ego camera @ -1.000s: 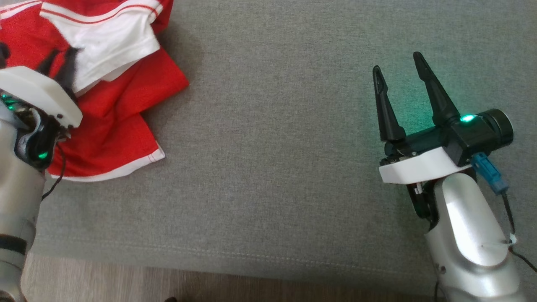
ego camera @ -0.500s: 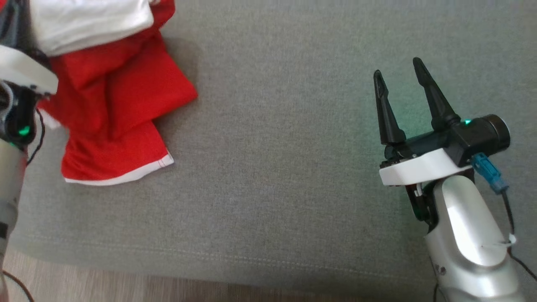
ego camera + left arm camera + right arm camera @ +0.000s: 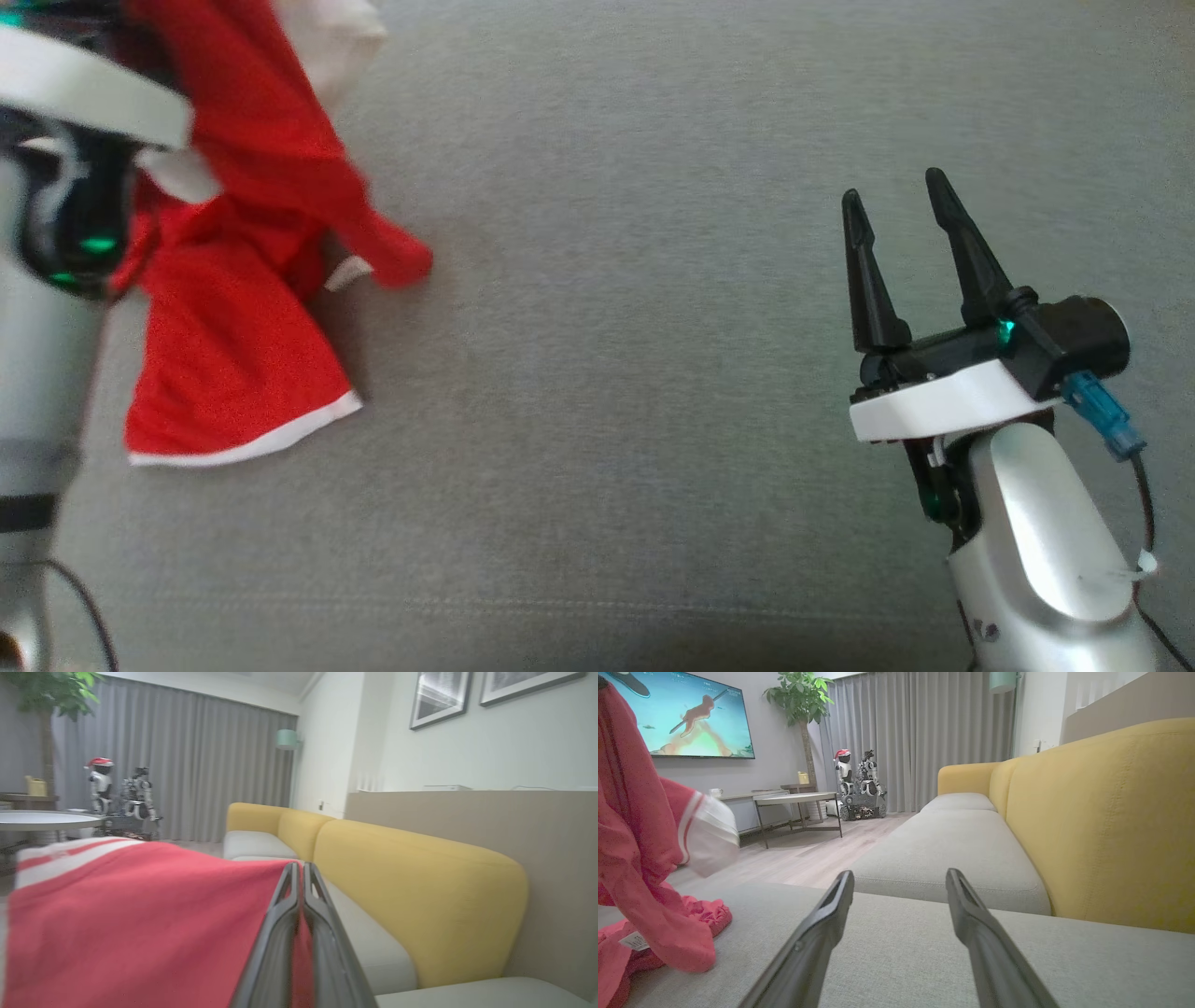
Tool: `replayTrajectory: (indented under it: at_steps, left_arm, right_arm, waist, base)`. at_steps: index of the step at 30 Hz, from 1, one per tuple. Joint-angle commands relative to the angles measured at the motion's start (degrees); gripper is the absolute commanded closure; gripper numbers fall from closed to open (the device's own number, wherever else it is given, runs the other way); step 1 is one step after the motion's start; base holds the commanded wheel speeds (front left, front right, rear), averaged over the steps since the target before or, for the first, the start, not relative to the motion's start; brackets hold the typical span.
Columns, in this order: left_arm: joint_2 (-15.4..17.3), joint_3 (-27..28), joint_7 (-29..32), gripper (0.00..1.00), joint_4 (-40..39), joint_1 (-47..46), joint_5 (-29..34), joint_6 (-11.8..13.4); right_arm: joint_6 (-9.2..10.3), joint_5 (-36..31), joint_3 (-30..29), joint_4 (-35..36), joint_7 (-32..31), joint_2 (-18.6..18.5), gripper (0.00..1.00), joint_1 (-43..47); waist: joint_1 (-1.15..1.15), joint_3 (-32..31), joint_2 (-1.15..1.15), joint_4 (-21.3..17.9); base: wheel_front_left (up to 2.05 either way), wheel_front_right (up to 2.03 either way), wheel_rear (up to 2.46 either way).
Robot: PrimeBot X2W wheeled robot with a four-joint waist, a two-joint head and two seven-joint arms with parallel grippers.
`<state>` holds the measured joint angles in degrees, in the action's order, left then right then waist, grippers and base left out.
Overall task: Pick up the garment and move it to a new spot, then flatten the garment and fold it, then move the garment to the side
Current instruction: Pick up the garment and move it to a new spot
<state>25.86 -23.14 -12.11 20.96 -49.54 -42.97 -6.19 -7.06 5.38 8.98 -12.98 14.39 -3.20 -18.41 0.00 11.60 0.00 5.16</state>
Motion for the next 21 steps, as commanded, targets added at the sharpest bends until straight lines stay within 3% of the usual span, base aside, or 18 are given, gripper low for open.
replayTrajectory:
  at_steps: [1, 10, 21]
  left_arm:
    - [1.9, 1.9, 0.6, 1.00, -2.8, -2.4, -0.3, 0.4]
    - [-4.2, -3.5, 6.2, 1.00, -11.5, -3.9, 0.4, 3.7]
    - [-10.7, -6.1, 5.9, 1.00, -8.4, -8.1, 1.7, 6.7]
  right_arm:
    - [-0.43, 0.3, 1.2, 2.3, 0.6, 0.3, 0.00, -0.5]
    - [-0.43, 2.4, 2.1, 5.0, 0.6, 0.3, 0.00, -1.6]
    - [-0.43, 5.5, 3.4, 8.7, 0.6, 0.3, 0.00, -2.6]
  waist:
    - [0.00, -0.6, 0.00, -1.6]
    - [0.00, 1.1, 0.00, -10.1]
    - [0.00, 5.0, 0.00, -20.0]
  base:
    - [0.00, 0.00, 0.00]
    - [0.00, 0.00, 0.00]
    - [0.00, 0.00, 0.00]
